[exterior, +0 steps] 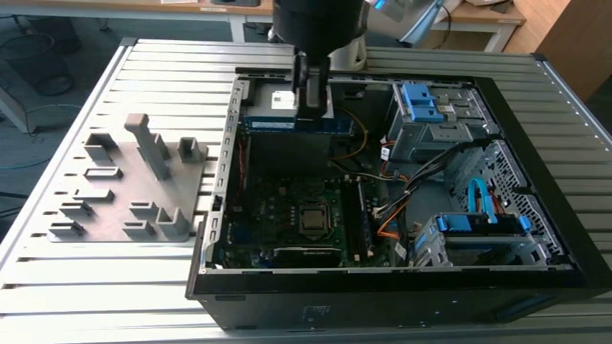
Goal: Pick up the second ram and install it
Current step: 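Pick up the second ram and move it above second insertion slot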
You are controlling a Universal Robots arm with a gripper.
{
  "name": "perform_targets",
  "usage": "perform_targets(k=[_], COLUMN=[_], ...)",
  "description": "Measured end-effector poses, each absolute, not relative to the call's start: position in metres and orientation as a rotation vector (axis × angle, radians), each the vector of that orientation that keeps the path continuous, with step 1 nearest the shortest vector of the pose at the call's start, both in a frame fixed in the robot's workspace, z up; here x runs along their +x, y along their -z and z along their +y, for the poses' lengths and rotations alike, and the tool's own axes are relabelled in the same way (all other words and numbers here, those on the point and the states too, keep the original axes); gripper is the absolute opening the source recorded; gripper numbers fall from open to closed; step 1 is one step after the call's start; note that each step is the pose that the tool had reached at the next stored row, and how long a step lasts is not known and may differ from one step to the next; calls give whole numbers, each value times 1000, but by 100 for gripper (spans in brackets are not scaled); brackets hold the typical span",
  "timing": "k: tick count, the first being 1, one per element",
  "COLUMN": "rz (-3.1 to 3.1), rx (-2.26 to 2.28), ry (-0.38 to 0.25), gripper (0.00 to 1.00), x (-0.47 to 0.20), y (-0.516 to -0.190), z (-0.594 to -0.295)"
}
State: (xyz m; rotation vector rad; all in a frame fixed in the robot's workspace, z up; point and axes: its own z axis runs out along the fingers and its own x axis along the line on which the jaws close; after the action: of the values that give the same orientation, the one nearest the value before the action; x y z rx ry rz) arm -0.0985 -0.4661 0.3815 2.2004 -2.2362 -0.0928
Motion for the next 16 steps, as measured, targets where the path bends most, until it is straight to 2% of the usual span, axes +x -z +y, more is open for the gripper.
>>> perform_targets(k=[6, 10, 16], rz=[-2238, -2267, -2269], rx=[2202, 2220, 2221], ry=[107, 165, 171], gripper=[14, 14, 14], x=[-76, -75, -59], y=[-379, -377, -367], z=[-466, -466, -468])
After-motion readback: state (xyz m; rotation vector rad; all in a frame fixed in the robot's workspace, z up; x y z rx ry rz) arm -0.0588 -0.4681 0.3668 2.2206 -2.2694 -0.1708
